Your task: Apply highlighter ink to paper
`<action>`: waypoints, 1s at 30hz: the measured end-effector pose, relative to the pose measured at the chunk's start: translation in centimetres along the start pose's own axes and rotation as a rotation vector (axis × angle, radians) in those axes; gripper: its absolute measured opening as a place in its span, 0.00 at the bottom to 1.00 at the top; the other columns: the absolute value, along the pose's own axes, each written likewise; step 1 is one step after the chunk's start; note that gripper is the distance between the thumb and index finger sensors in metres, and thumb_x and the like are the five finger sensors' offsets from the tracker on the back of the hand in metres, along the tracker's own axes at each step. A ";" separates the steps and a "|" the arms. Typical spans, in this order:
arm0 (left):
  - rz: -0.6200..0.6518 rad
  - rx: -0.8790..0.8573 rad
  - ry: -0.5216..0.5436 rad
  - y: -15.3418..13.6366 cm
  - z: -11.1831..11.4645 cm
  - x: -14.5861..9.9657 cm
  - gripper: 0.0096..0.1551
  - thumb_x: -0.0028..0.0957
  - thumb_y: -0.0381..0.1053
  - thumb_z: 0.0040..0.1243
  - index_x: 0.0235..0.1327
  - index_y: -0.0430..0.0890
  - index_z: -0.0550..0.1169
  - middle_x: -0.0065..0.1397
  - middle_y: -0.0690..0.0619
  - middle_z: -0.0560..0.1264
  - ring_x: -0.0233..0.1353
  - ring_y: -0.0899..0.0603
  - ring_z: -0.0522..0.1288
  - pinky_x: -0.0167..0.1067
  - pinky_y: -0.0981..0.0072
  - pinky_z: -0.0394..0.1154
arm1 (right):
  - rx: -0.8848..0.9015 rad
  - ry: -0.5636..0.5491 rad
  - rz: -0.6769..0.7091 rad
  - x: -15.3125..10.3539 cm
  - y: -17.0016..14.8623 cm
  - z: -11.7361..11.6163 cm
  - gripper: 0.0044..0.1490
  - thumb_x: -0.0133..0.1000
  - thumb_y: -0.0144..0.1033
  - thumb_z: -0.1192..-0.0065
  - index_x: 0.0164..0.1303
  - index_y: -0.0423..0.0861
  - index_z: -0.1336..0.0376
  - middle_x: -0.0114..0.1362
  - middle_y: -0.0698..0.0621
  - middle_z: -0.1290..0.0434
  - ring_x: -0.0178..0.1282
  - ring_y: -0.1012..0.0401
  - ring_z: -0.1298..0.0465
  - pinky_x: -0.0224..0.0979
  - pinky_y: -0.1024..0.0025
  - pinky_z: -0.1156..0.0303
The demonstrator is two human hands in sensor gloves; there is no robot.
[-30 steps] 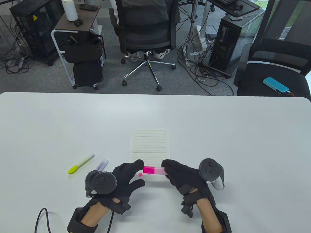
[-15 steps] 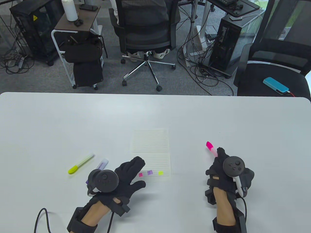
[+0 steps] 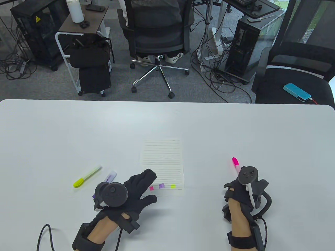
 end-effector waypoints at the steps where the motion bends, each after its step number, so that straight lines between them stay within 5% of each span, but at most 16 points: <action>1: -0.001 0.001 0.000 0.0 0.0 0.0 0.48 0.43 0.66 0.61 0.75 0.49 0.60 0.80 0.45 0.60 0.75 0.33 0.66 0.70 0.32 0.60 | -0.012 0.021 -0.001 0.0 0.1 -0.2 0.33 0.67 0.30 0.38 0.83 0.50 0.44 0.84 0.42 0.34 0.75 0.40 0.33 0.73 0.38 0.37; 10: -0.011 -0.010 0.022 -0.2 -0.8 -0.1 0.48 0.43 0.66 0.61 0.75 0.49 0.60 0.81 0.45 0.59 0.76 0.33 0.66 0.70 0.31 0.60 | -0.037 0.106 0.023 -0.5 0.9 -0.8 0.37 0.67 0.30 0.37 0.86 0.49 0.49 0.88 0.39 0.42 0.79 0.37 0.40 0.74 0.36 0.41; 14: -0.014 -0.043 0.047 -0.5 -1.4 -0.1 0.46 0.44 0.65 0.61 0.75 0.52 0.62 0.81 0.45 0.59 0.76 0.33 0.66 0.70 0.31 0.60 | 0.059 0.043 0.091 -1.8 1.6 0.7 0.39 0.68 0.36 0.38 0.87 0.49 0.51 0.90 0.39 0.49 0.81 0.32 0.44 0.74 0.32 0.43; 20: -0.015 -0.114 0.117 -1.1 -2.6 -0.2 0.46 0.44 0.65 0.60 0.76 0.52 0.62 0.81 0.45 0.60 0.76 0.33 0.66 0.70 0.32 0.60 | 0.534 0.084 0.605 -5.9 6.9 2.4 0.38 0.70 0.45 0.42 0.87 0.51 0.53 0.91 0.41 0.50 0.84 0.33 0.46 0.76 0.32 0.43; 30: 0.007 -0.189 0.152 -1.3 -2.8 -0.2 0.47 0.44 0.67 0.59 0.77 0.54 0.59 0.82 0.46 0.58 0.77 0.32 0.63 0.71 0.31 0.59 | 0.650 0.426 0.983 -11.1 12.8 -1.6 0.43 0.70 0.57 0.50 0.89 0.55 0.61 0.94 0.43 0.59 0.88 0.33 0.55 0.80 0.29 0.49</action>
Point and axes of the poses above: the tracker on the back of each hand, its own y axis roughly to the thumb side, its own x axis roughly from the wrist to the fingertips, z = x × y, the point moved 5 cm from there along x, roughly from the wrist to the fingertips
